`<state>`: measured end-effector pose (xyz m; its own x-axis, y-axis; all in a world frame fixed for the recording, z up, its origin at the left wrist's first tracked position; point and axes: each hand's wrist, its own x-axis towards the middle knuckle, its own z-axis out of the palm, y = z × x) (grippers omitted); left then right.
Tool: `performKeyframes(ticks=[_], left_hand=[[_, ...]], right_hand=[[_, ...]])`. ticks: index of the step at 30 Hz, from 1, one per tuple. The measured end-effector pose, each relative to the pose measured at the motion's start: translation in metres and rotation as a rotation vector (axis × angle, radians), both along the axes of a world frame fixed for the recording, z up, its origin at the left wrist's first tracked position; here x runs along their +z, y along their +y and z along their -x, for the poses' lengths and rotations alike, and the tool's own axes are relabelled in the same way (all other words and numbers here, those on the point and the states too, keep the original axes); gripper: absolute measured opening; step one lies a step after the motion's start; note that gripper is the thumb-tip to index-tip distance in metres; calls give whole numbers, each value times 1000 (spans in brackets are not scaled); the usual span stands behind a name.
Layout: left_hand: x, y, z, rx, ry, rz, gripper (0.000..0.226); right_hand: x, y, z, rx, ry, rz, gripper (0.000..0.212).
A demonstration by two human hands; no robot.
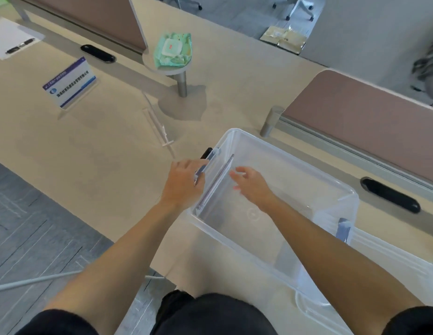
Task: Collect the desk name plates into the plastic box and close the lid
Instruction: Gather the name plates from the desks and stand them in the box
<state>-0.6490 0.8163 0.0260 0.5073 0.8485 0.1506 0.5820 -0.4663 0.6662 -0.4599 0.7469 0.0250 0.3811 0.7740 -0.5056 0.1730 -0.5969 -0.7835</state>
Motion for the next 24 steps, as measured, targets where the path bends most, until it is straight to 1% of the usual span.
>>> performKeyframes(ticks=[1,2,3,5,7,9,11,13,15,19,22,24], left_hand=[[3,0,-3,-7,-17,-26,30],[6,-1,-8,-15,-37,-45,29],[11,-2,-15,-36,-65,-57,29],[23,-7,-34,-132,-130,-49,32],[35,-20,-55,-285,-177,39,35],[43,-41,-72,-435,-225,157,33],[47,-65,-87,-575,-244,215,30],[54,-89,-100,-709,-218,255,28],[60,-115,-113,-828,-187,261,26],[68,-175,-129,-977,-176,267,22],[75,-219,-139,-1102,-149,287,23],[83,-253,-147,-1173,-161,288,25]], right_hand=[[17,-7,-9,-15,-48,-29,33],[32,-16,-17,-29,-91,-55,23],[48,-28,-24,-59,-149,-74,19],[80,-56,-34,-102,-277,-78,16],[106,-86,-38,-139,-374,-62,12],[125,-123,-40,-188,-486,-8,11],[139,-163,-38,-226,-595,63,12],[148,-204,-32,-278,-667,123,13],[155,-247,-24,-379,-679,162,14],[160,-330,-5,-589,-624,185,11],[161,-386,6,-695,-590,170,15],[162,-424,12,-750,-589,170,12]])
